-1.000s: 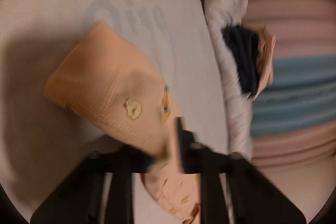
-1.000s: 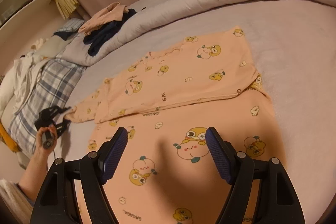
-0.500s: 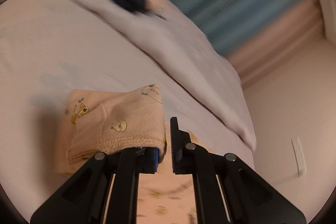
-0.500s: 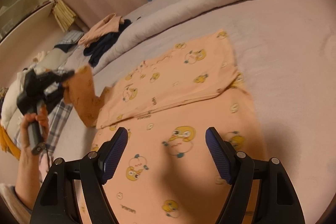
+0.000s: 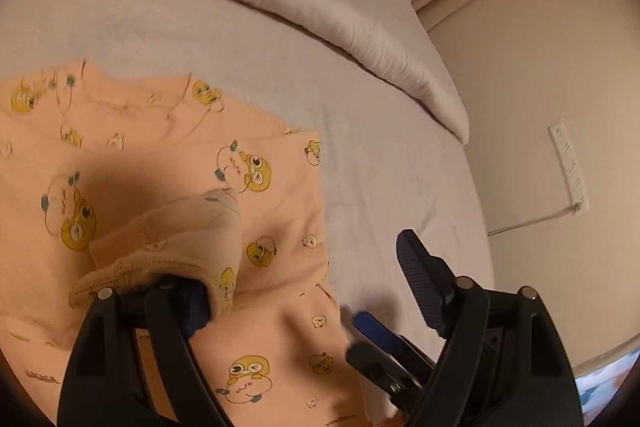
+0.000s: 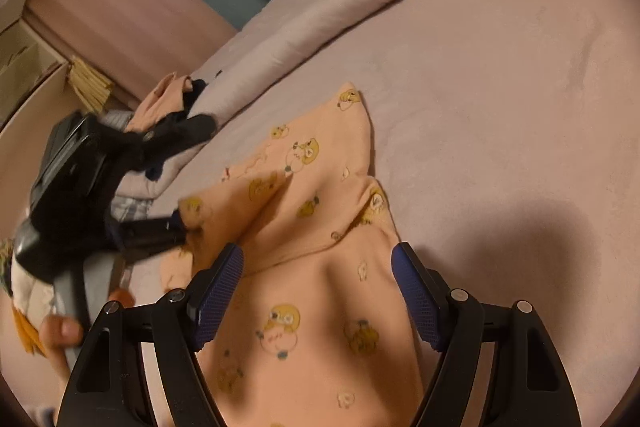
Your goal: Fold small clothes
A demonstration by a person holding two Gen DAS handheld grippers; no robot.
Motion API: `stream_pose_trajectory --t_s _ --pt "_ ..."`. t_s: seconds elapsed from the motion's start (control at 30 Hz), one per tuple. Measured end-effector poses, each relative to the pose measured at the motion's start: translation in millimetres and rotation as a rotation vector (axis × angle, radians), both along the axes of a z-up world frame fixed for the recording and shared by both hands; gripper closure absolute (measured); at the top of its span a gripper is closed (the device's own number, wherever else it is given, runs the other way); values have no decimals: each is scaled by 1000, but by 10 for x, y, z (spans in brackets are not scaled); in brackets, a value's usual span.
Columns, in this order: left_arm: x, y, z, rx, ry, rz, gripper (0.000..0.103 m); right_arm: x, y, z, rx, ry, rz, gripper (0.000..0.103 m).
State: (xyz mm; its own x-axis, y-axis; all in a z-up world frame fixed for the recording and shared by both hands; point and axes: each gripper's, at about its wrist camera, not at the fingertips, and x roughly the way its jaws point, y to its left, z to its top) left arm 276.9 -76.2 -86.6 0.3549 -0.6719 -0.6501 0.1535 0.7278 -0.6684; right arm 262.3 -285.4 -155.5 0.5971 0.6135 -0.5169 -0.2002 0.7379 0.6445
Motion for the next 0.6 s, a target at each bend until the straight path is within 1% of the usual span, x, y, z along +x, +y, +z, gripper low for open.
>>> stream_pose_trajectory --t_s 0.07,0.13,0.17,0.2,0.23,0.3,0.33,0.37,0.4,0.43,0.47,0.5,0.53,0.57,0.6 --pt "-6 123 4 -61 6 -26 21 64 69 -1 8 -12 30 26" --pt "3 192 61 -85 -4 -67 20 110 156 18 8 -18 47 26" --pt "-33 168 111 -55 -25 -92 19 139 191 31 20 -21 55 26" --pt "-88 111 165 4 -53 -114 17 172 222 44 39 -22 64 26" --pt "-107 21 205 46 -73 -138 13 200 252 59 52 -24 62 26" --pt "-114 -110 230 87 -90 -184 13 225 278 75 54 -17 27 26" --pt "-115 -189 249 90 -83 -214 13 220 273 76 55 -15 10 26" --pt "-136 -321 289 113 -93 -266 11 202 256 70 59 -15 4 26" --pt "-161 -435 313 157 -119 -309 11 188 233 61 58 -13 2 26" --pt "-212 -631 349 270 -187 -359 11 166 208 52 45 -14 -2 26" --pt "-223 -753 346 363 -230 -353 11 149 186 39 25 -14 -10 26" --pt "-217 -893 312 451 -236 -352 11 149 173 26 11 -12 -18 26" --pt "-204 -965 270 451 -212 -376 11 143 156 10 1 -8 -25 26" --pt "-183 -1043 209 419 -168 -416 13 117 114 -22 -1 -5 -28 26" --pt "-144 -1072 139 379 -119 -431 13 97 77 -46 6 -1 -27 26"
